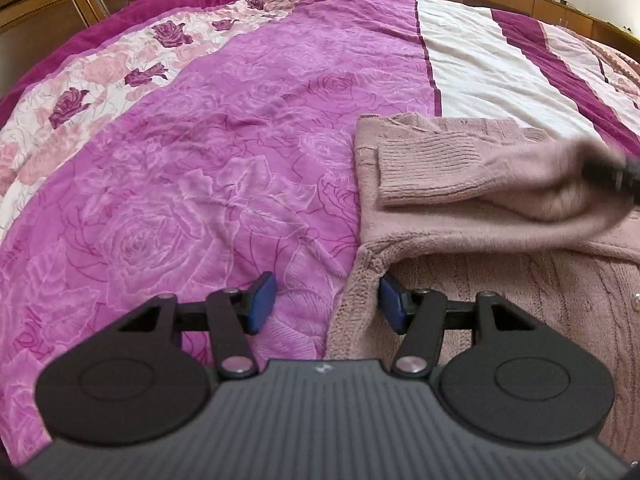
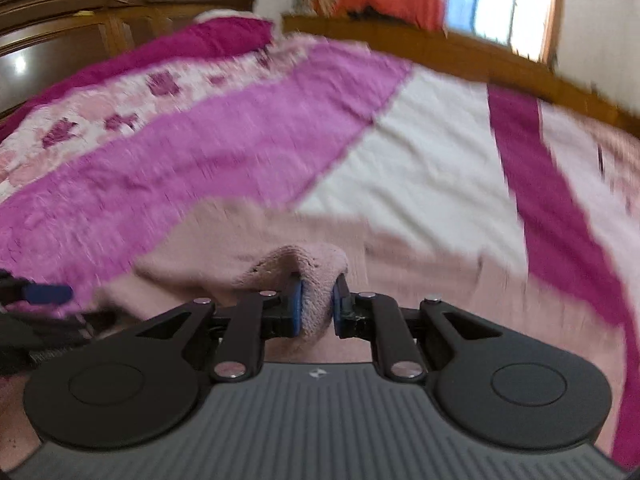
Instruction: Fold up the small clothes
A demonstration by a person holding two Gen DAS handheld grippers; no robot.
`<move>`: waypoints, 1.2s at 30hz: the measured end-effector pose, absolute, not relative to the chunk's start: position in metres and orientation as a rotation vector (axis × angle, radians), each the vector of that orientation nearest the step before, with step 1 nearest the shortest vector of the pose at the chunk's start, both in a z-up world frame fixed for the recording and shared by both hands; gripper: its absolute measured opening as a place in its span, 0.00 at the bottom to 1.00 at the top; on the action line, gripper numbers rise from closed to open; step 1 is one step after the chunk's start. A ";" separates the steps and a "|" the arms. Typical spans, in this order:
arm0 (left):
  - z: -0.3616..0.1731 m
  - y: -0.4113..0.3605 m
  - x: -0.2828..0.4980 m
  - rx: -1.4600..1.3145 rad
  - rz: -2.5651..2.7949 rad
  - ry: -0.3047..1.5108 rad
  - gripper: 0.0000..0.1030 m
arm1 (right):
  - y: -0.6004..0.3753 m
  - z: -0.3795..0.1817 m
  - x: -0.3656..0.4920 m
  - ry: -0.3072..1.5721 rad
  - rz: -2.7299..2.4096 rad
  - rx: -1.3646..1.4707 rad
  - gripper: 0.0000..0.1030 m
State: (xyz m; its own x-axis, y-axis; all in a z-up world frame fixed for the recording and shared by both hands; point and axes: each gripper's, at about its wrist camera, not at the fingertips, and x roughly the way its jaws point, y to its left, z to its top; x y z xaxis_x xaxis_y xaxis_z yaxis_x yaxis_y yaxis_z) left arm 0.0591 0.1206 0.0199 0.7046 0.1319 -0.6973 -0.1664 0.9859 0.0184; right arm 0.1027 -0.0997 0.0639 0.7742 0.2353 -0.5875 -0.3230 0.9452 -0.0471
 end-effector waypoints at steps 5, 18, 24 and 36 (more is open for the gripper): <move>0.021 0.120 0.059 -0.043 0.168 0.772 0.56 | -0.118 0.034 0.106 0.734 0.279 -0.049 0.30; 0.030 0.127 0.056 -0.085 0.164 0.839 0.55 | -0.074 0.073 0.080 0.622 0.412 -0.163 0.56; 0.026 0.125 0.054 -0.062 0.161 0.835 0.55 | -0.029 0.065 0.089 0.625 0.515 -0.249 0.57; 0.022 0.124 0.055 -0.065 0.165 0.830 0.57 | -0.001 0.037 0.117 0.651 0.460 -0.412 0.23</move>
State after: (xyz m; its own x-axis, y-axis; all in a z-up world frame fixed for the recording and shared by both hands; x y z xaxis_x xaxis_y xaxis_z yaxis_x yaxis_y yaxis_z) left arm 0.0551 0.1236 0.0225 0.6629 0.1205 -0.7389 -0.1716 0.9851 0.0067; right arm 0.1168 -0.0009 0.0371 0.7029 0.2755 -0.6558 -0.5263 0.8217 -0.2189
